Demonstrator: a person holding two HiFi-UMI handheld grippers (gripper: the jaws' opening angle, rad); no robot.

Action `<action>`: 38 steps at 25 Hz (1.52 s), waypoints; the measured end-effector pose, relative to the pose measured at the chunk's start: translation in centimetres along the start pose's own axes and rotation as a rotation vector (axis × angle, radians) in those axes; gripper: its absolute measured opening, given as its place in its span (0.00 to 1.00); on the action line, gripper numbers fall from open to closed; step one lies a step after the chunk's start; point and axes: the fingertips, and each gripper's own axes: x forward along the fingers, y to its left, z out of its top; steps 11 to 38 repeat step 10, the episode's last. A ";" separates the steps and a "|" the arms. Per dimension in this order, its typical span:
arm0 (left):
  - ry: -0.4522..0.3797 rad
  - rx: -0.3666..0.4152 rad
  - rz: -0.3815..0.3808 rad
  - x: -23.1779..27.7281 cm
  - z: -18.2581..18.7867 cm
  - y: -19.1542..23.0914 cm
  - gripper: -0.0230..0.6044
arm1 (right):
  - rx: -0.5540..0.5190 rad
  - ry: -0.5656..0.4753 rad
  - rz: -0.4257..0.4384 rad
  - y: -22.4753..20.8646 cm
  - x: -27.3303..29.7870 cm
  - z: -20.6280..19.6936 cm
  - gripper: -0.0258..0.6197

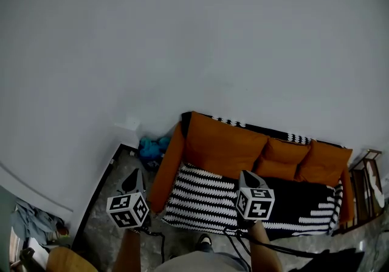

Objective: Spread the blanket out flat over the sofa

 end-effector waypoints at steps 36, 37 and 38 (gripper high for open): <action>0.008 -0.001 -0.002 0.9 0.0 0.0 0.04 | 0.001 0.006 -0.015 -0.3 0.6 0.2 0.05; 0.008 -0.001 -0.002 0.9 0.0 0.0 0.04 | 0.001 0.006 -0.015 -0.3 0.6 0.2 0.05; 0.008 -0.001 -0.002 0.9 0.0 0.0 0.04 | 0.001 0.006 -0.015 -0.3 0.6 0.2 0.05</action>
